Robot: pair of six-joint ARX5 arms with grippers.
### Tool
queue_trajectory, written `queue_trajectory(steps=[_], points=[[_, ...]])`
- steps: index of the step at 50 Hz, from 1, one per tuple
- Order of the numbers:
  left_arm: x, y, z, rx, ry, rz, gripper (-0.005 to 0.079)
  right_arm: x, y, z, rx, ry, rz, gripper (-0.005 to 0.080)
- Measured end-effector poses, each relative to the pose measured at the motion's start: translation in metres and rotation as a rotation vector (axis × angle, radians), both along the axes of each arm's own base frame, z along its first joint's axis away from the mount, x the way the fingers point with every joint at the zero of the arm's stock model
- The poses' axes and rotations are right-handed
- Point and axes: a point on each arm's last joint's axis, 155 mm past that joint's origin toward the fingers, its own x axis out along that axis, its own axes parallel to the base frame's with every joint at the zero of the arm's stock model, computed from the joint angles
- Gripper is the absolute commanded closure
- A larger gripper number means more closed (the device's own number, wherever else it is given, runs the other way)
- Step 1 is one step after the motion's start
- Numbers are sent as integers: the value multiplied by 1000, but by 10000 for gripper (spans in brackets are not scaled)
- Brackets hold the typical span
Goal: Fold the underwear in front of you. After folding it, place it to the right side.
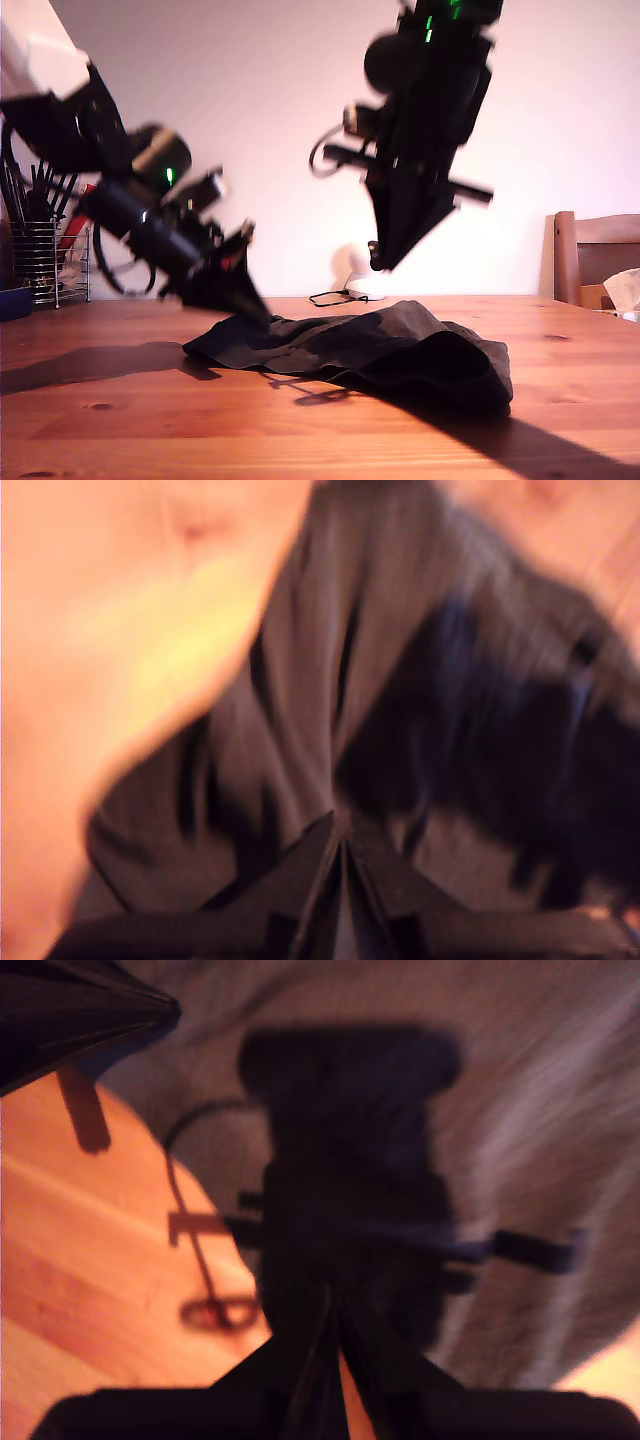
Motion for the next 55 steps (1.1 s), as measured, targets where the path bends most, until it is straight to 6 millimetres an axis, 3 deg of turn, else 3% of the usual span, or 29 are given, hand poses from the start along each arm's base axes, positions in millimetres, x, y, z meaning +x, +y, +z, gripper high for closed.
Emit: queue_trajectory(steps=[6, 20, 29, 39, 46, 55], points=[[-1, 8, -20, 56, 21, 13, 762, -2, -1, -12, -14, 28, 5, 763], [14, 23, -22, 156, -39, 51, 762, -4, 1, -26, -25, 53, 28, 763], [15, 29, -24, 170, -25, 65, 762, -23, 18, -52, -24, 142, 76, 763], [18, 39, -24, 181, -16, 84, 762, -46, 36, -60, -38, 170, 138, 763], [15, 46, -25, 193, 17, 92, 762, -72, 27, -84, -94, 224, 170, 763], [2, 52, -27, 240, 55, 60, 762, -76, 24, -84, -103, 232, 183, 763]])
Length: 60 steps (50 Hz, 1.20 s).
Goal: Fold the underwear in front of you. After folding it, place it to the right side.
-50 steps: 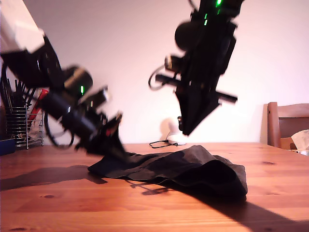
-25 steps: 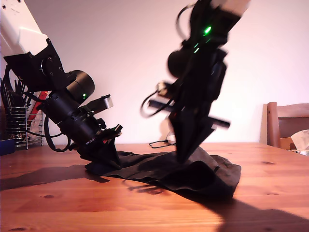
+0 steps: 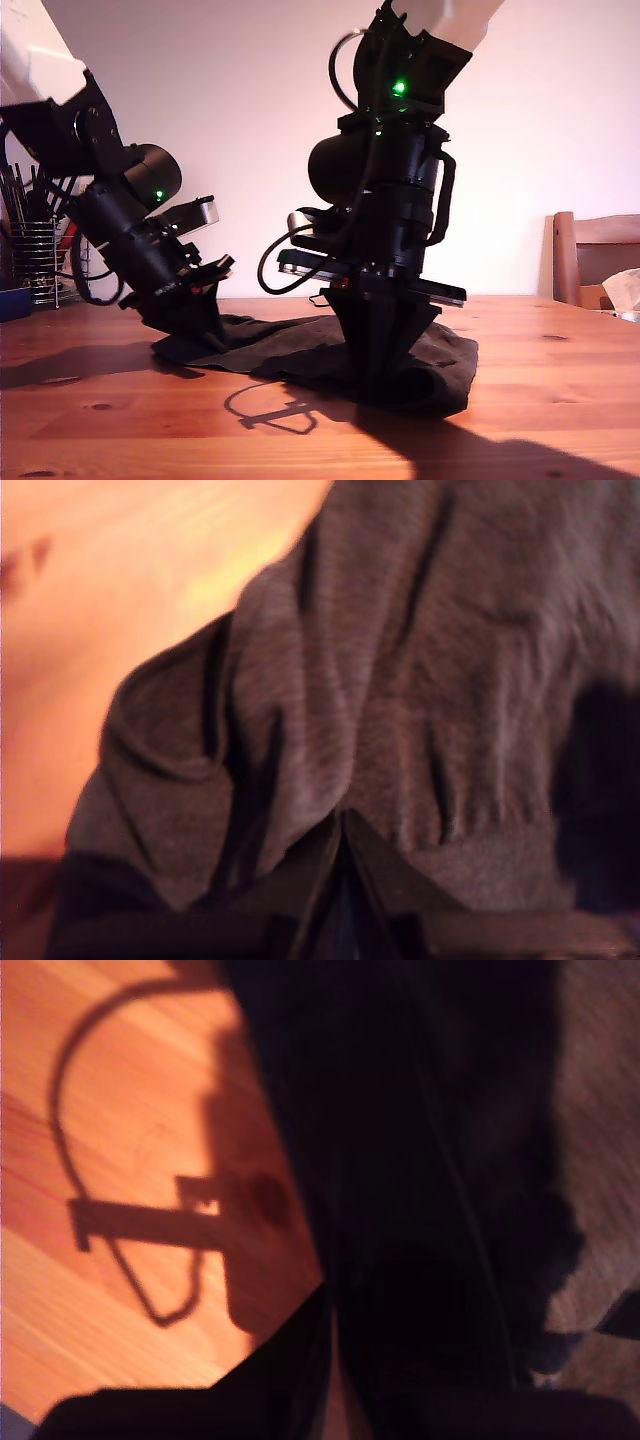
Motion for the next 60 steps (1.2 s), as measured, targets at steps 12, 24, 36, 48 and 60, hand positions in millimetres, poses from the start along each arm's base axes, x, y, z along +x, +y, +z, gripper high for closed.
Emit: queue_trajectory(steps=[12, 24, 36, 48, 60], points=[[-21, 13, -2, 67, 95, 3, 762, -34, 1, -1, -18, 94, 91, 763], [-69, 29, -6, 130, 297, 4, 762, -65, 13, 1, -27, 138, 204, 763], [-118, 46, -7, 201, 504, 4, 762, -55, 10, 24, 20, 76, 218, 763], [-141, 51, -7, 217, 622, 62, 762, -10, 19, 87, 153, -176, 146, 763], [-148, 40, -8, 148, 667, 59, 762, 3, 24, 78, 164, -254, 151, 763]])
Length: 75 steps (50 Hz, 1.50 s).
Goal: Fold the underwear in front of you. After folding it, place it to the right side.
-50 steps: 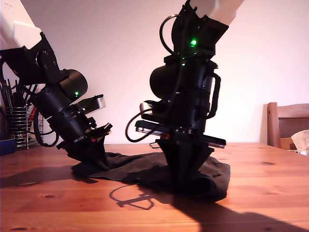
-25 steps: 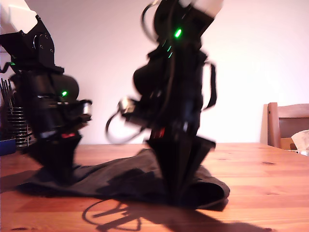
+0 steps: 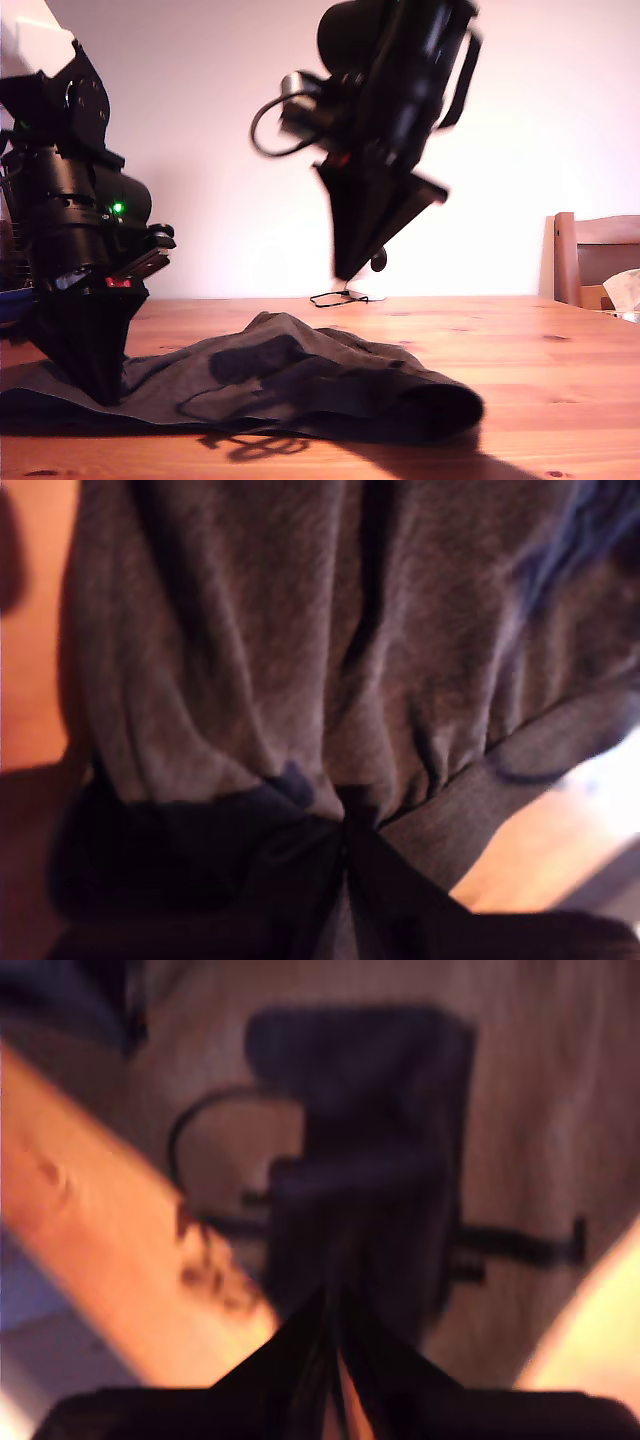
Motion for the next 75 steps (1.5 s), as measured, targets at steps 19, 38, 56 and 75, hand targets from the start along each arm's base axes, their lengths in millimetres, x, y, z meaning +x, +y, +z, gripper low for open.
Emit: queue_trajectory(steps=[19, 38, 56, 75], points=[[9, -16, 1, -68, -58, -26, 762, 12, -6, -11, 88, -213, -33, 763], [14, -25, 4, -85, -122, -57, 762, -3, -34, 24, 243, -390, -193, 763], [4, -62, 4, -113, -174, -166, 762, -24, -93, -19, 165, -54, -543, 481], [-10, -83, 5, -124, -178, -233, 762, -32, -145, -33, 106, 98, -735, 389]])
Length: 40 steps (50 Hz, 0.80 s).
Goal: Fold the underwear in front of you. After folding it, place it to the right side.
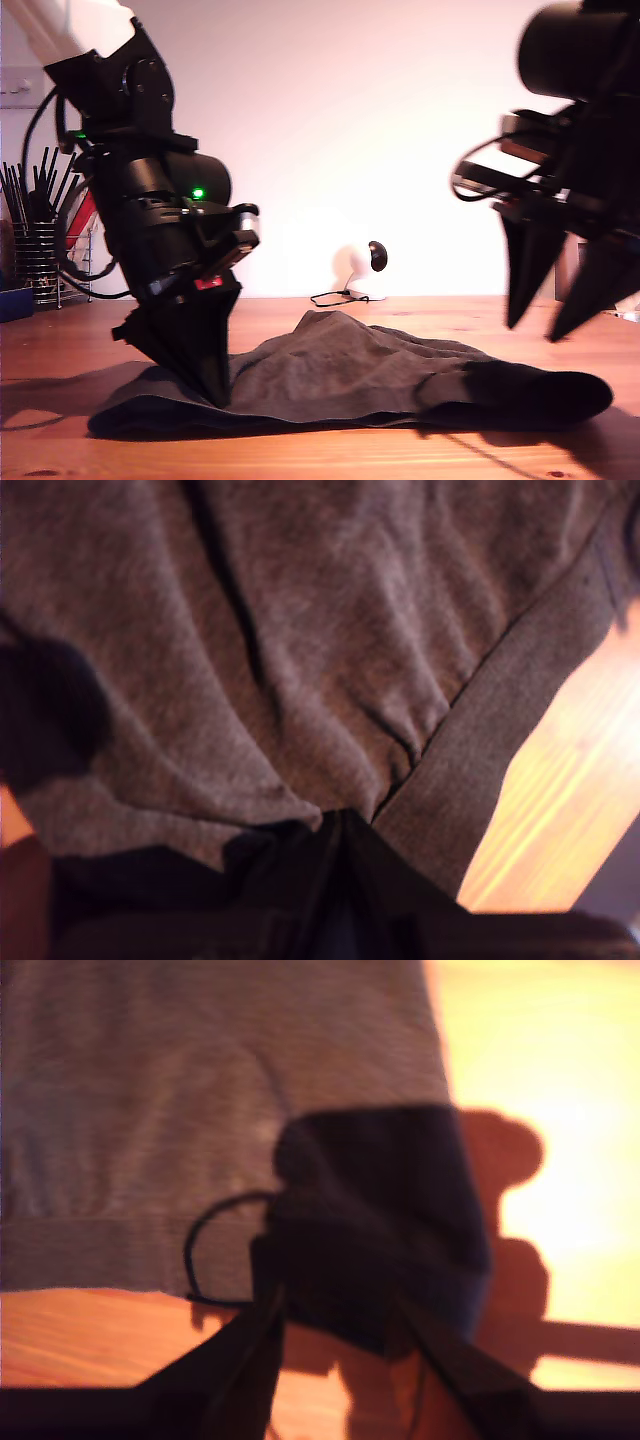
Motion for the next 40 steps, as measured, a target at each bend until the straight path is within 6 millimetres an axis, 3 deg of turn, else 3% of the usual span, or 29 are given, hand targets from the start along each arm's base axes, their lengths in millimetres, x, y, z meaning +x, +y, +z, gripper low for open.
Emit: queue_trajectory(steps=[10, 28, 40], points=[[-2, -3, 2, -16, 9, -3, 762, -5, -19, -5, -19, 51, -51, 358], [-2, -4, 2, -17, 10, -4, 762, -5, -17, -38, -39, 135, -48, 359], [-2, -4, 2, -17, 10, -4, 762, -2, -14, -40, -26, 132, -42, 359]])
